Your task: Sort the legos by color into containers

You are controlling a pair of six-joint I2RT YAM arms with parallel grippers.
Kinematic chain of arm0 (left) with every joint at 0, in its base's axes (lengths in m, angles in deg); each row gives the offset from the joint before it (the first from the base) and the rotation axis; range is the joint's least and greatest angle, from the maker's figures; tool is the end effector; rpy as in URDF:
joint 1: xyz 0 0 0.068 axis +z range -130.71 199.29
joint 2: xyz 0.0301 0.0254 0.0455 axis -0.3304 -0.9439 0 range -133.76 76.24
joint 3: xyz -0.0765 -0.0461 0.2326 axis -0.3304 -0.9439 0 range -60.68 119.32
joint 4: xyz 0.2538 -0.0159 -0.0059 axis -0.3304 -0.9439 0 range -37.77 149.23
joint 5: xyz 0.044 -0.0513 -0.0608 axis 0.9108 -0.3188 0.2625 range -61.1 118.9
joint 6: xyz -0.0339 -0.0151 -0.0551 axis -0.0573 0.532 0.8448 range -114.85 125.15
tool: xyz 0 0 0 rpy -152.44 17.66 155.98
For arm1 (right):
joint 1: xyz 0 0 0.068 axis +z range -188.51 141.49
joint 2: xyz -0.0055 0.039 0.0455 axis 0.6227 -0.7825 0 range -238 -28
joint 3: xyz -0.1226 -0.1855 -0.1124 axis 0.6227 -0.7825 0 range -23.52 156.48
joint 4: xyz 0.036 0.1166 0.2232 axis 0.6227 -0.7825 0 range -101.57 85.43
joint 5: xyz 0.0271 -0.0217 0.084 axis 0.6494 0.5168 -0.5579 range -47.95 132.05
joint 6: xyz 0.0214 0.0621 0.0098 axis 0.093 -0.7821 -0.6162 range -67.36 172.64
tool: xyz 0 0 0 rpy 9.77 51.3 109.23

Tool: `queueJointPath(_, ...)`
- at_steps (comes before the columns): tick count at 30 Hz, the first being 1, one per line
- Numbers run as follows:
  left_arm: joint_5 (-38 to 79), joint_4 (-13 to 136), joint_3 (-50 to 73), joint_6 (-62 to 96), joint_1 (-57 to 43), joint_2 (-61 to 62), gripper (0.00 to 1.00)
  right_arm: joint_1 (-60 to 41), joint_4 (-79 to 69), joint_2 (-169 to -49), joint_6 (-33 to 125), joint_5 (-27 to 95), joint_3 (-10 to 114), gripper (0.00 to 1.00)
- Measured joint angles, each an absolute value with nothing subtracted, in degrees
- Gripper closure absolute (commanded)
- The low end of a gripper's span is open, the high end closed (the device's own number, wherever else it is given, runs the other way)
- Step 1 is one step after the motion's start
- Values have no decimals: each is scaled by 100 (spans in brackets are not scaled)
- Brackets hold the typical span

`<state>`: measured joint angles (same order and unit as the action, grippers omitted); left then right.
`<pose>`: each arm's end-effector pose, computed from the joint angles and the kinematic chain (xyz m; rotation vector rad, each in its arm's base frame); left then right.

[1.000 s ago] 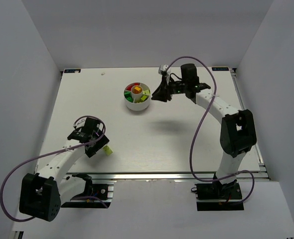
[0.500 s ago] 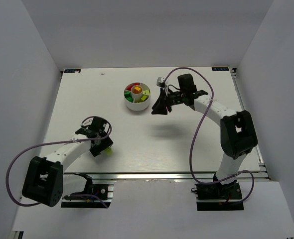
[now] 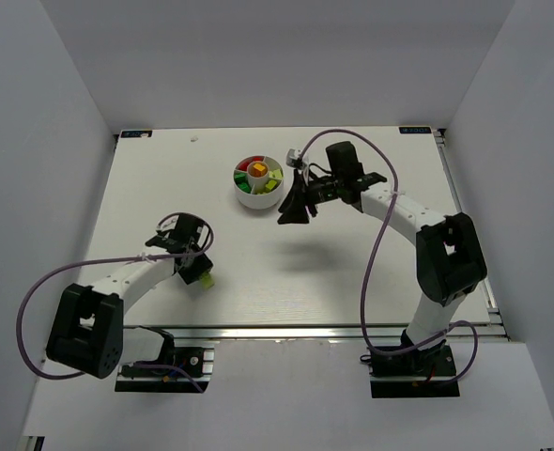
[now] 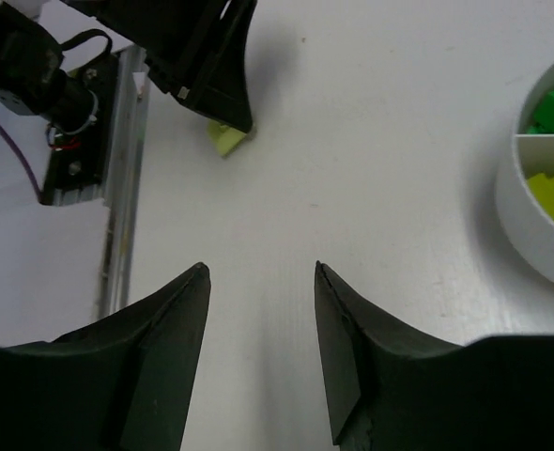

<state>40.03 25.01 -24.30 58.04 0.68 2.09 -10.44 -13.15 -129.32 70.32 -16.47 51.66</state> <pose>0.2097 -0.0598 0.1263 -0.8584 2.6381 -0.0376 0.3229 0.2232 0.2397 -1.3107 1.6054 1.2042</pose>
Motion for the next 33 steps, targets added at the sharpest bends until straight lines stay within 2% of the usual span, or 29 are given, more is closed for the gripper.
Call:
queueJointPath(8, 3212, 3441, -2142, 6772, 68, 939, 88, -305, -1042, -12945, 4925, -1463, 5173, 40)
queueJointPath(14, 2596, 4263, -2052, 7528, 68, 912, 89, 160, -1308, -13485, 3862, -794, 5992, 36)
queueJointPath(22, 2174, 4842, -2022, 8048, 68, 764, 89, 195, -1518, -13610, 3349, -123, 6311, 33)
queueJointPath(33, 1944, 5299, -2022, 8479, 68, 766, 89, 281, -1735, -13942, 3316, 532, 6530, 36)
